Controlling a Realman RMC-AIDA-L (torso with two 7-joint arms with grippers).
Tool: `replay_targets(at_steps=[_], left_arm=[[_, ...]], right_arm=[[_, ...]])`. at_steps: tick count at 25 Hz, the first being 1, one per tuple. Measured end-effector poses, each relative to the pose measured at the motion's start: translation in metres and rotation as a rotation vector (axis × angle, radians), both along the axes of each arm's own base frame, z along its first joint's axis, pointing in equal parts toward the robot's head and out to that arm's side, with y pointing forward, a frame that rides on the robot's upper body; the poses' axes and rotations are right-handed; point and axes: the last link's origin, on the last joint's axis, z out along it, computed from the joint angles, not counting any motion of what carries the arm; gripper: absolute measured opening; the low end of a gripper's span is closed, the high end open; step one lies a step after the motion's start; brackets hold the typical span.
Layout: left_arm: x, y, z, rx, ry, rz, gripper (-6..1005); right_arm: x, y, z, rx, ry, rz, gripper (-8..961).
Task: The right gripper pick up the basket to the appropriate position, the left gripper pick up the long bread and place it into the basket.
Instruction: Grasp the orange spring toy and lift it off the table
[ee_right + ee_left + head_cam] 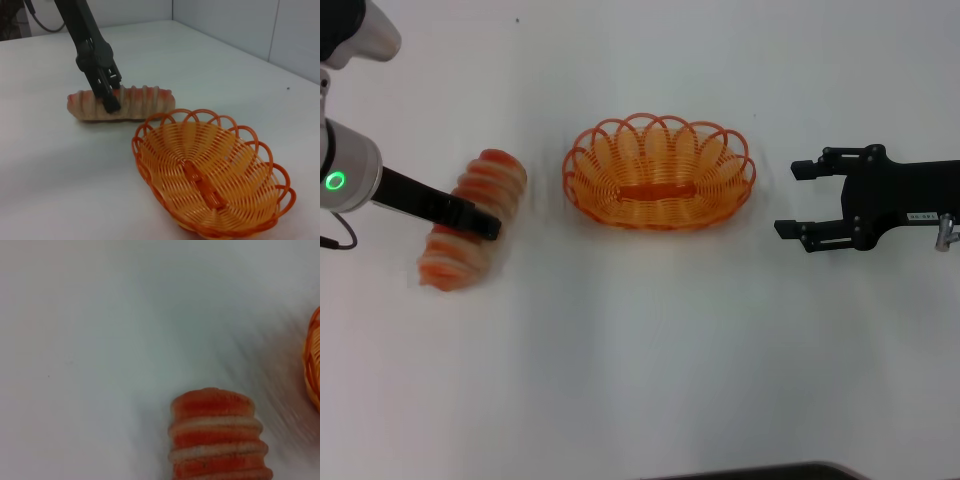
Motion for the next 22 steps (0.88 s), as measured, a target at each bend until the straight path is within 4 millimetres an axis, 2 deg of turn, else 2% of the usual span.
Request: replay_targets(at_steps=[11,22], left_arm=[[0.0029,-0.0004,0.0032,0.000,-0.001,-0.008,605],[0.0035,-0.0015,0.0029,-0.007,-0.004,-0.006,515]], right_arm=[[0.0001,0.0004,0.0004,0.001,-0.003,0.001,826],[-0.0005,0.0002,-0.0007,-0.007,-0.008,0.006,826]])
